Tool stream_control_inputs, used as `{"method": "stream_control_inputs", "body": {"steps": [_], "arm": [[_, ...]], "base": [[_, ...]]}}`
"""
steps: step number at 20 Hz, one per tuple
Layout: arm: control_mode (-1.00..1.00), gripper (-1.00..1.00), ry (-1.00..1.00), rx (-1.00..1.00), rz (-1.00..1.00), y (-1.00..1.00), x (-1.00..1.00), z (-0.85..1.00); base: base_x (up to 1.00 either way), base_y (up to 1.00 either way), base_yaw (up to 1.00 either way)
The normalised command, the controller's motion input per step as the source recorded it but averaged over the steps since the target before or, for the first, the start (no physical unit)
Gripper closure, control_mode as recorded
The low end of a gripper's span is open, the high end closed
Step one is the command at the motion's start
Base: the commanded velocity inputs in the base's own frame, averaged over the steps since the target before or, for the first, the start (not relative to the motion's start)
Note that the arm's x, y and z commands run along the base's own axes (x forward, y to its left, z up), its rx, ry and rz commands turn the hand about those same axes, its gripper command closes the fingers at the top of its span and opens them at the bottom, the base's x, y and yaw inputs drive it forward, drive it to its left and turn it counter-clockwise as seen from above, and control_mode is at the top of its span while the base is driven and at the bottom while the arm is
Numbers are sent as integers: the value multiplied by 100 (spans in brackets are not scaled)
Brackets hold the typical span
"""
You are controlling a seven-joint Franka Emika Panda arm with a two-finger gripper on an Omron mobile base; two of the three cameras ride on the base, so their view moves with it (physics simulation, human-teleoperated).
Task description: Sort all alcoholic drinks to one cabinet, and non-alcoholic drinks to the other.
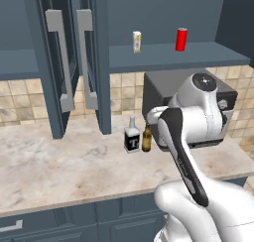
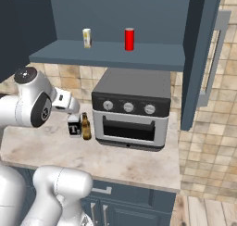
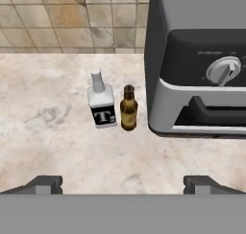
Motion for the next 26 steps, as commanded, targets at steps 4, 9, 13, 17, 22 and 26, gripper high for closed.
{"method": "stream_control_inputs", "body": {"steps": [4, 9, 13, 17, 22, 26], "arm": [[-100, -100, 0, 0, -2, 24, 0, -27], [-100, -100, 0, 0, 0, 29, 0, -21], [-100, -100, 0, 0, -1, 18, 0, -11], [-100, -100, 0, 0, -2, 12, 14, -3], [-100, -100, 0, 0, -1, 13, 27, -2], [-100, -100, 0, 0, -2, 18, 25, -3]], "base": [[0, 0, 0], [0, 0, 0], [0, 0, 0], [0, 0, 0], [0, 0, 0], [0, 0, 0]]}}
